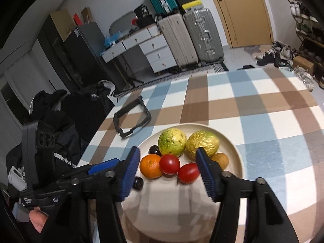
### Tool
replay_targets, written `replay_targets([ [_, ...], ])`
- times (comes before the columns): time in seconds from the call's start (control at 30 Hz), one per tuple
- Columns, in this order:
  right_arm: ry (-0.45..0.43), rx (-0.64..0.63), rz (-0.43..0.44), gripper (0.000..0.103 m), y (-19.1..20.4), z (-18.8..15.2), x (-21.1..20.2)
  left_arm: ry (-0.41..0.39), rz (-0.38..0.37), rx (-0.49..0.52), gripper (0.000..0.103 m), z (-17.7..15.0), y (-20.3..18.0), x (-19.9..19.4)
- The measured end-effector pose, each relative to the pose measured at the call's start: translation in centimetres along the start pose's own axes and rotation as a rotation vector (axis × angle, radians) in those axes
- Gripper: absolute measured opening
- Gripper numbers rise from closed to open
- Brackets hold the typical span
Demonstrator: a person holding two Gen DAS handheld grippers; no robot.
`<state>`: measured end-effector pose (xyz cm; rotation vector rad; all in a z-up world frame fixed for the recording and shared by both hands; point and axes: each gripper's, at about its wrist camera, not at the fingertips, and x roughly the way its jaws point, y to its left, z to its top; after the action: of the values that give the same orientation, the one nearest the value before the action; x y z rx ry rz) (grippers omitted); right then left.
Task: Organize fruits
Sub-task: 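Open both tools to release the tomato and plum on the plate, then withdraw both tools from the plate toward the last two fruits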
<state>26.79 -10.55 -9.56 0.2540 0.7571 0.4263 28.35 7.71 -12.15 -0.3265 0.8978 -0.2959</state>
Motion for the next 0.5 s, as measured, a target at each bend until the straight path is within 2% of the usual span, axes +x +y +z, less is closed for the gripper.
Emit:
replay_targets([
  [0.1, -0.026, -0.005, 0.001, 0.065, 0.3, -0.4, -2.1, -0.017, 0.006, 0.016, 0.056, -0.2, -1.0, -1.5],
  [0.3, -0.092, -0.004, -0.004, 0.077, 1.0, -1.7, -7.2, -0.064, 0.017, 0.048, 0.066, -1.1, -3.2, -5.2],
  [0.4, -0.110, -0.011, 0.003, 0.080, 1.5, -2.4, -9.2, -0.086, 0.028, 0.066, 0.069, -1.7, -4.3, -7.0],
  [0.5, -0.144, -0.023, 0.000, 0.087, 2.1, -3.3, -11.6, -0.116, 0.059, 0.075, 0.076, -2.7, -5.5, -9.0],
])
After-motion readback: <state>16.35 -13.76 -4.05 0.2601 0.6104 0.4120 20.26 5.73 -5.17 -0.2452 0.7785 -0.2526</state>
